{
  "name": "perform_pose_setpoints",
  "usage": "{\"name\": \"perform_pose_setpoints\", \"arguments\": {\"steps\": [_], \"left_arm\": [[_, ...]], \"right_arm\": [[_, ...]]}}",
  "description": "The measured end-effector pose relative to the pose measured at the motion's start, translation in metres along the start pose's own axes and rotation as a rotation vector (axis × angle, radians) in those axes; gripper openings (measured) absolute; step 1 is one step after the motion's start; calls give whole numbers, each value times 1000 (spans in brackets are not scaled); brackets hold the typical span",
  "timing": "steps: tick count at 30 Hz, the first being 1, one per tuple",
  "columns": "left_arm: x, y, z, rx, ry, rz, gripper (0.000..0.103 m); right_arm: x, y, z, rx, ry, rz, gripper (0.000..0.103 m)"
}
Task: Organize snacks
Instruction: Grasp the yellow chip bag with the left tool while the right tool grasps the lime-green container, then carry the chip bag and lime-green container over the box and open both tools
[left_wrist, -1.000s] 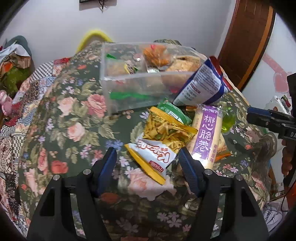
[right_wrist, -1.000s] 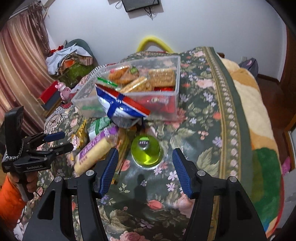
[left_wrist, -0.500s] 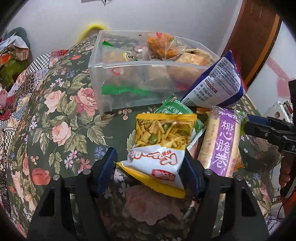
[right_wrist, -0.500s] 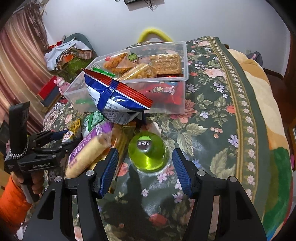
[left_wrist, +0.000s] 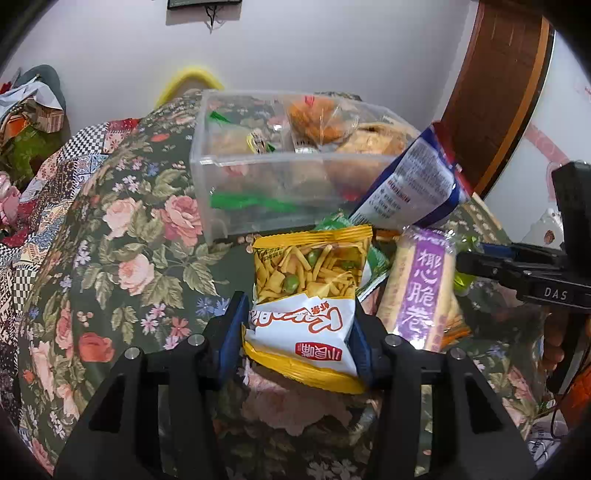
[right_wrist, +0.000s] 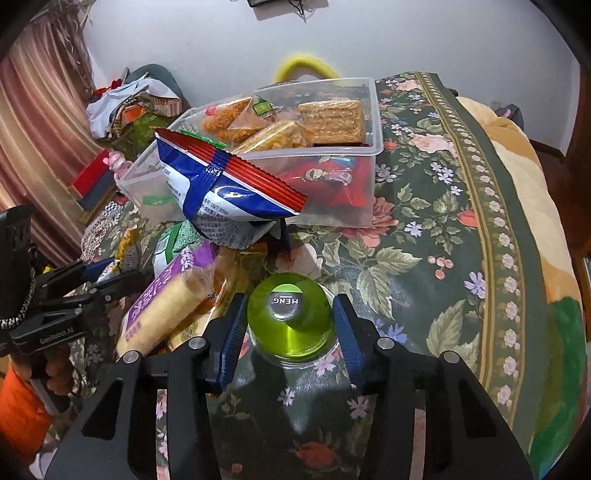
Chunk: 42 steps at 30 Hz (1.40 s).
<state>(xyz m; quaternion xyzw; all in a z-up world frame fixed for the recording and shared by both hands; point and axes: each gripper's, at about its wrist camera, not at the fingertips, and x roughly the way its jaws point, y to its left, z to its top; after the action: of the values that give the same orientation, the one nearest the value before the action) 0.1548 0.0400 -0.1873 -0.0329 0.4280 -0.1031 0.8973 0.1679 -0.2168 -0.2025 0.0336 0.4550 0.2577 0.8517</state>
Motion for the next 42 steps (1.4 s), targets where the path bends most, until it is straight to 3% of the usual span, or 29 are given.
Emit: {"name": "perform_pose_setpoints", "arguments": {"steps": [21, 31, 42], "left_arm": [[-50, -3, 50, -12, -149, 19, 51], [-33, 5, 84, -35, -164, 47, 51], [5, 26, 115, -118, -150, 41, 51]], "right_arm": [[-64, -18, 28, 33, -168, -55, 43], [-62, -14, 62, 1, -232, -57, 43], [-28, -14, 87, -6, -212, -41, 43]]}}
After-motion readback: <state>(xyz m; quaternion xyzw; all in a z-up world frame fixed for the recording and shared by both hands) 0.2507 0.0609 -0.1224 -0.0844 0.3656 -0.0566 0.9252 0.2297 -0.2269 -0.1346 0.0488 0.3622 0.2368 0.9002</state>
